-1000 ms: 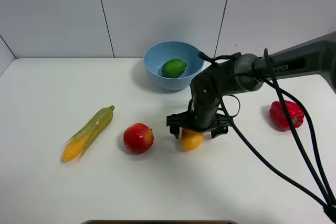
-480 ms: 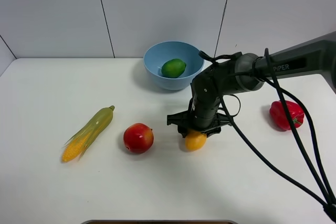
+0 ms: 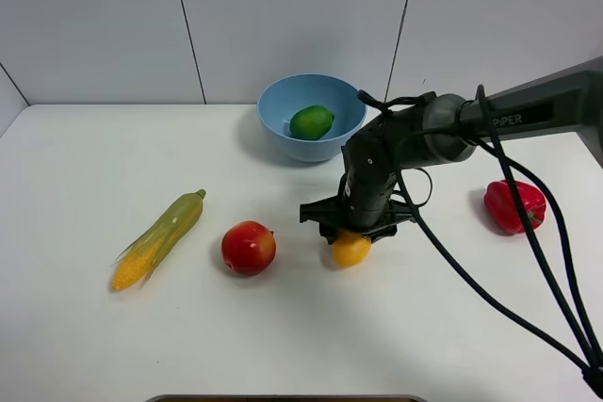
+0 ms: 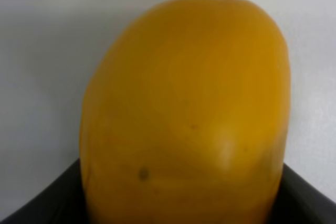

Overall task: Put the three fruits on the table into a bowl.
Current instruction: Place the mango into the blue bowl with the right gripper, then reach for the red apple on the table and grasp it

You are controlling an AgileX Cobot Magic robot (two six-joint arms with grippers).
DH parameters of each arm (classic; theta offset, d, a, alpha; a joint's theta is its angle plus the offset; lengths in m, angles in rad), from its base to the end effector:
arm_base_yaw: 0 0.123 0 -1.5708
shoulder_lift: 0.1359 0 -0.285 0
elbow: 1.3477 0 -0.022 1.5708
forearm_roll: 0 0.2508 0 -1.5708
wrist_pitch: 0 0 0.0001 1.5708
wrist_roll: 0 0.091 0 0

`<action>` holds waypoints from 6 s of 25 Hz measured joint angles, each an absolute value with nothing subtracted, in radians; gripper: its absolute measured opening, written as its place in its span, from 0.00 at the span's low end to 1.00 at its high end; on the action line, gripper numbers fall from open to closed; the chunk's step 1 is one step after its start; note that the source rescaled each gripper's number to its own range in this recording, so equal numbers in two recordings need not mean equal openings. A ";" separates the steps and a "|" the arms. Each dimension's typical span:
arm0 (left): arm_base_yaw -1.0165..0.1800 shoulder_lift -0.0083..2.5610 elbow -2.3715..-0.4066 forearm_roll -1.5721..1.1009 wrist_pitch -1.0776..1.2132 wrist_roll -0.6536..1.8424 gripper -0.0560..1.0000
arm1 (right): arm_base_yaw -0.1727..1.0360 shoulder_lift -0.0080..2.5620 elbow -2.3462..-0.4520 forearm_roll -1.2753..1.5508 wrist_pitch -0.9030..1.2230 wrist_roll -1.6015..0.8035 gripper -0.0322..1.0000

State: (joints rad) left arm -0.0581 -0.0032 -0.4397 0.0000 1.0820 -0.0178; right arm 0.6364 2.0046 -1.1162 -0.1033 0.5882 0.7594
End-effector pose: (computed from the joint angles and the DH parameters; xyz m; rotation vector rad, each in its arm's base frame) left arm 0.0002 0.0000 0.2587 0.0428 2.1226 -0.0450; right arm 0.2931 0.2101 0.1088 0.0625 2.9588 0.0990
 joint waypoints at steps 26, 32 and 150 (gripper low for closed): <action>-0.058 -0.003 -0.440 0.000 1.082 -0.018 1.00 | 0.585 1.583 -1.116 -0.183 0.277 0.528 0.03; -0.058 -0.003 -0.440 0.000 1.082 -0.018 1.00 | 0.530 1.583 -1.116 -0.097 0.137 0.329 0.03; -0.058 -0.003 -0.440 0.000 1.082 -0.016 1.00 | 0.540 1.036 -1.613 -0.170 0.995 0.010 0.92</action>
